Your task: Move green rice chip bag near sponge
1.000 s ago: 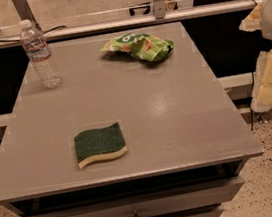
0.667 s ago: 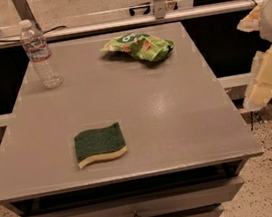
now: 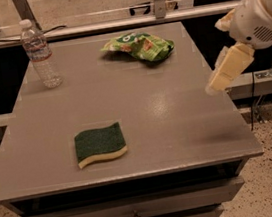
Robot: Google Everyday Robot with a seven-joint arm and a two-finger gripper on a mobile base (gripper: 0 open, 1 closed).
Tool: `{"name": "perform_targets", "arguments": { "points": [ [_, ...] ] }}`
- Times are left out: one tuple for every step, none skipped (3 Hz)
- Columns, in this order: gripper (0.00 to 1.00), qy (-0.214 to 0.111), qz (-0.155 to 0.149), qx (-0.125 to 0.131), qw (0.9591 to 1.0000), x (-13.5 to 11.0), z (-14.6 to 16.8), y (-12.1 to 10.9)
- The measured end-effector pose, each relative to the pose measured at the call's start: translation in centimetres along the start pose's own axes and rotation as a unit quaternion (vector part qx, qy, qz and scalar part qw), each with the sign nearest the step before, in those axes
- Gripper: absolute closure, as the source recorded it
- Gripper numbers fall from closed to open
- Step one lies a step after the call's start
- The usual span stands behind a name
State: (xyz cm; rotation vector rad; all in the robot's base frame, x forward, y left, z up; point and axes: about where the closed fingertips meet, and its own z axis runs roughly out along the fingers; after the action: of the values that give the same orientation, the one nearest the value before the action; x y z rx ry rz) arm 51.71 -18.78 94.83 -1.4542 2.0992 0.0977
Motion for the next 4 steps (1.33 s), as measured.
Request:
{"name": "perform_targets", "arguments": {
  "points": [
    [0.0, -0.042, 0.009, 0.011, 0.999, -2.4, 3.2, -3.0],
    [0.0, -0.079, 0.02, 0.019, 0.9965, -5.0, 6.9, -5.8],
    [0.0, -0.099, 0.037, 0.03, 0.9939, -6.4, 10.8, -8.2],
    [0.0, -0.109, 0.055, 0.042, 0.9916, -7.2, 14.1, -10.6]
  ]
}}
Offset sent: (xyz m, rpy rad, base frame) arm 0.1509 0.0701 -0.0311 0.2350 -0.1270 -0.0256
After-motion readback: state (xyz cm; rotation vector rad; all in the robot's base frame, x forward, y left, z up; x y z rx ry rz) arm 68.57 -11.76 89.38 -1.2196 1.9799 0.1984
